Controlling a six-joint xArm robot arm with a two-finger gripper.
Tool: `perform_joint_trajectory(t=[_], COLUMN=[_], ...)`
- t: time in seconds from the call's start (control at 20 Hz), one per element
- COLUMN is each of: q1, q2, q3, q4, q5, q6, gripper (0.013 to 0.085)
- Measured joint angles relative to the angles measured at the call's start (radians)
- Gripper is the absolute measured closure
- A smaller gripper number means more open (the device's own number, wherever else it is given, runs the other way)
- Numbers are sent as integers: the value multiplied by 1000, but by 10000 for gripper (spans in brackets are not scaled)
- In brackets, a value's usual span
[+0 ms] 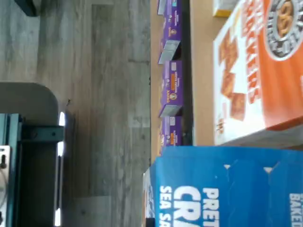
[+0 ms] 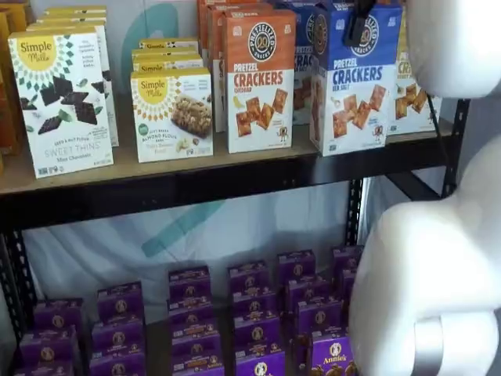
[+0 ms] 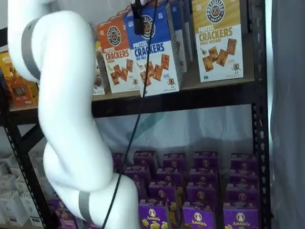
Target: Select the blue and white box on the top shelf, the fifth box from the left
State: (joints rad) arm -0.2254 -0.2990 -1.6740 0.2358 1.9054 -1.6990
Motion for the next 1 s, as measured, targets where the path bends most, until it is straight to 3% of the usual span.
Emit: perform_joint_trajectory(t=[0.5, 1.0], q1=[-72, -82], q2=[-162, -278], q3=[170, 302], q4=[14, -4], q5=[38, 50], q6=[-65, -84], gripper=[410, 410])
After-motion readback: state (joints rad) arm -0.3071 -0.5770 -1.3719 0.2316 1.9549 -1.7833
